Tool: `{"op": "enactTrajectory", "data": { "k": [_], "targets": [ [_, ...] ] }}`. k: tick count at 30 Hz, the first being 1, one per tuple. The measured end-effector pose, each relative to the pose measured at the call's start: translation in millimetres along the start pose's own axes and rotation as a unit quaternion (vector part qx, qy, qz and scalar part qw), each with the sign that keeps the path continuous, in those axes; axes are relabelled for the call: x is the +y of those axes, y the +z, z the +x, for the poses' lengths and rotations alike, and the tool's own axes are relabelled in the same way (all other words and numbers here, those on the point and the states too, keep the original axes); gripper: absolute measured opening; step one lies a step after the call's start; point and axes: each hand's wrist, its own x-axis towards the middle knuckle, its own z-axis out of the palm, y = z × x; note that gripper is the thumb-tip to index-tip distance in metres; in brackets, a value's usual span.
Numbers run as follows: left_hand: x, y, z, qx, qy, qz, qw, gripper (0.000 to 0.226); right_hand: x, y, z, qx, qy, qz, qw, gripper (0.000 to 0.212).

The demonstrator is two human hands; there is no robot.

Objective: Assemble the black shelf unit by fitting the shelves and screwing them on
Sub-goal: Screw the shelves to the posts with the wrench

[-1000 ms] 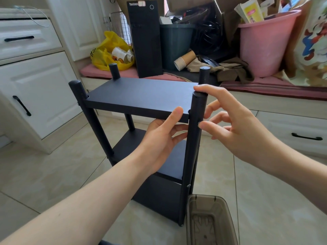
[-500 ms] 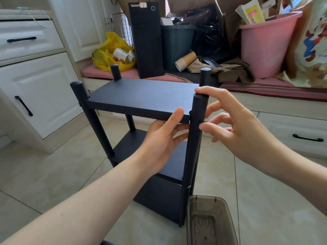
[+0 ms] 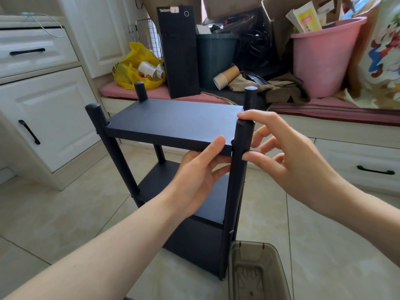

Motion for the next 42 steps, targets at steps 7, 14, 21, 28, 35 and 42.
{"op": "enactTrajectory", "data": {
  "k": [7,14,21,28,35,42],
  "targets": [
    [-0.4,1.6,-1.0,0.015,0.004,0.003,1.0,0.071,-0.8,-2.4,2.1,0.009,0.001,0.008,1.0,0.056],
    [0.4,6.1,-2.5,0.033,0.014,-0.002,0.999,0.072,-2.9,-8.8,4.9,-0.027,0.025,0.021,0.999,0.063],
    [0.7,7.6,-2.8,0.044,0.013,-0.003,0.999,0.074,-5.3,-6.6,2.5,-0.012,0.024,0.027,0.999,0.064],
    [-0.6,7.9,-2.6,0.045,-0.002,-0.017,0.999,0.054,-8.2,-2.5,2.3,0.0,0.024,0.018,1.0,0.063],
    [0.5,8.2,-7.7,0.032,-0.005,-0.019,0.999,0.045,-10.6,-2.8,0.7,-0.012,0.041,0.033,0.999,0.061],
    [-2.6,16.2,-16.8,0.009,0.031,0.031,0.999,0.025,-14.3,-4.6,1.1,-0.012,0.067,0.073,0.995,0.058]
  ]
}}
